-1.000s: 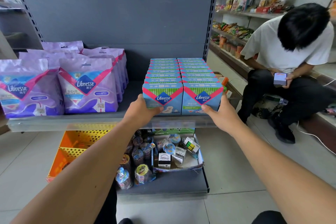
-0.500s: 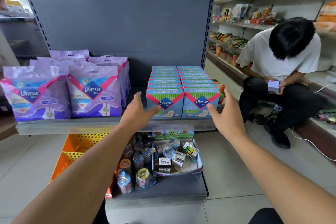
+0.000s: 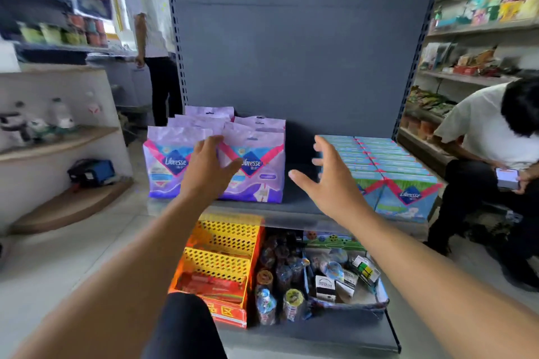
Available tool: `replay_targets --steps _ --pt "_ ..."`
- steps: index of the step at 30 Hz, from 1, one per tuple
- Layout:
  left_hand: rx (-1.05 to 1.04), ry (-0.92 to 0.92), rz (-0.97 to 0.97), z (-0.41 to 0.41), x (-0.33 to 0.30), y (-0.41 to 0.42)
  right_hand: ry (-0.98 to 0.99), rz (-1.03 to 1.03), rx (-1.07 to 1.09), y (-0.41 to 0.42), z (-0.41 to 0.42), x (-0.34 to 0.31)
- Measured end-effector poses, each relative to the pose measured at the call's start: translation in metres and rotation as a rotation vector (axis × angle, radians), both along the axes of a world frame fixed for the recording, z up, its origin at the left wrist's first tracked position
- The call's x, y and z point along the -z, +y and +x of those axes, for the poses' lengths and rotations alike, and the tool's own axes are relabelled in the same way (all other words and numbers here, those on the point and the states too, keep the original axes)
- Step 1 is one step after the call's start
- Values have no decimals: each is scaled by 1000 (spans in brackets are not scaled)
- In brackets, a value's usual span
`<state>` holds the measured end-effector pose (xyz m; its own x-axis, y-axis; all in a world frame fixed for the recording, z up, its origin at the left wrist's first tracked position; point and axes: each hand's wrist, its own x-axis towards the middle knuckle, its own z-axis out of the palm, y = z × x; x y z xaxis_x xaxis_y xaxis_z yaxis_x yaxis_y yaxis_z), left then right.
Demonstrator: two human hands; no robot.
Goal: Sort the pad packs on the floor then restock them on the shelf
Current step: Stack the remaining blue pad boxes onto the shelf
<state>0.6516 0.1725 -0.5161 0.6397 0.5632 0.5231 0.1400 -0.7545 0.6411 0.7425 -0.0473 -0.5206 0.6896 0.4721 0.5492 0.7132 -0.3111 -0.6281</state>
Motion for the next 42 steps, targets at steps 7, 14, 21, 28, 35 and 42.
replay_targets --steps 7,14,21,28,35,42 --pt "-141 -40 -21 -17 24 115 181 -10 85 91 18 17" --pt "21 -3 -252 0 54 175 313 -63 214 135 38 46" --pt "263 -87 -498 -3 78 198 393 54 213 151 56 68" --pt "243 -37 -482 6 89 209 384 72 206 155 58 72" --pt "150 -65 -431 17 90 199 383 102 195 159 65 75" --pt "285 -83 -514 7 90 199 403 93 118 150 64 73"
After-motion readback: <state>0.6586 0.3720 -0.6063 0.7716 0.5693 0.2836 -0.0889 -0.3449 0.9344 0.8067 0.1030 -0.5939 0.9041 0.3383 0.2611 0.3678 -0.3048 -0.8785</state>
